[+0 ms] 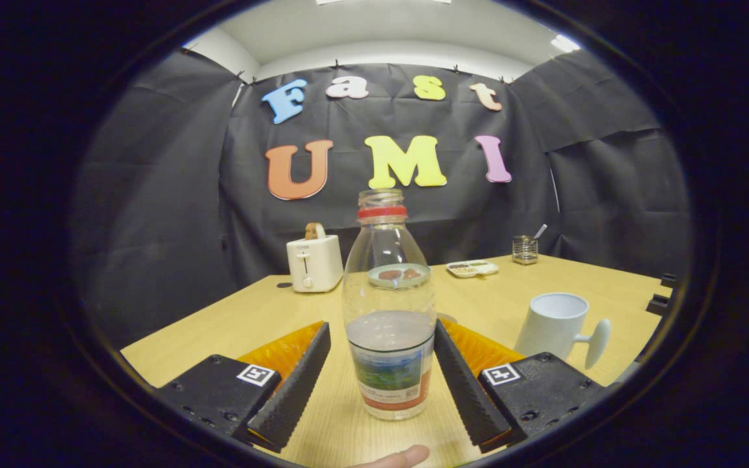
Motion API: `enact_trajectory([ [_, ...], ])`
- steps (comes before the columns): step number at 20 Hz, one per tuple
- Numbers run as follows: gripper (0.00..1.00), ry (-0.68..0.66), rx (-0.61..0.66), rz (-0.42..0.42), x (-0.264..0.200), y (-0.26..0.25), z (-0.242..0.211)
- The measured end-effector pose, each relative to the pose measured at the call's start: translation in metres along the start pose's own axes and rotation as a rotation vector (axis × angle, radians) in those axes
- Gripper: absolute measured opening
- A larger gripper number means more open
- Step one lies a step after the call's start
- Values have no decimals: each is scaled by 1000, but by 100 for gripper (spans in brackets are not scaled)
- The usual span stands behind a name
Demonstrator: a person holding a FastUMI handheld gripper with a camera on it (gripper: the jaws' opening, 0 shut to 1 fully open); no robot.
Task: Take the bottle from table, then pour the juice into the cup, finally place the bottle on the coaster
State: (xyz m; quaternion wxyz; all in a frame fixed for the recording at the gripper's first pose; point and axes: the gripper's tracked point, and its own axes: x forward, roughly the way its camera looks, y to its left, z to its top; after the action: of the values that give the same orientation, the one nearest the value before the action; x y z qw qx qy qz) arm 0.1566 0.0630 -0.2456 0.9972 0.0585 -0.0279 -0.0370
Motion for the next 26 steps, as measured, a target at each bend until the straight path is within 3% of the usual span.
enact_trajectory([
  [2, 100, -30, -14, -26, 11, -2, 1],
  [7, 77, -1, -25, 0, 0, 7, 5],
  [10, 77, 22, 123, 71, -7, 20, 13],
  [17, 77, 68, 344, 122, -17, 33, 39],
  [26, 77, 164, 734, 156, -17, 26, 38],
])
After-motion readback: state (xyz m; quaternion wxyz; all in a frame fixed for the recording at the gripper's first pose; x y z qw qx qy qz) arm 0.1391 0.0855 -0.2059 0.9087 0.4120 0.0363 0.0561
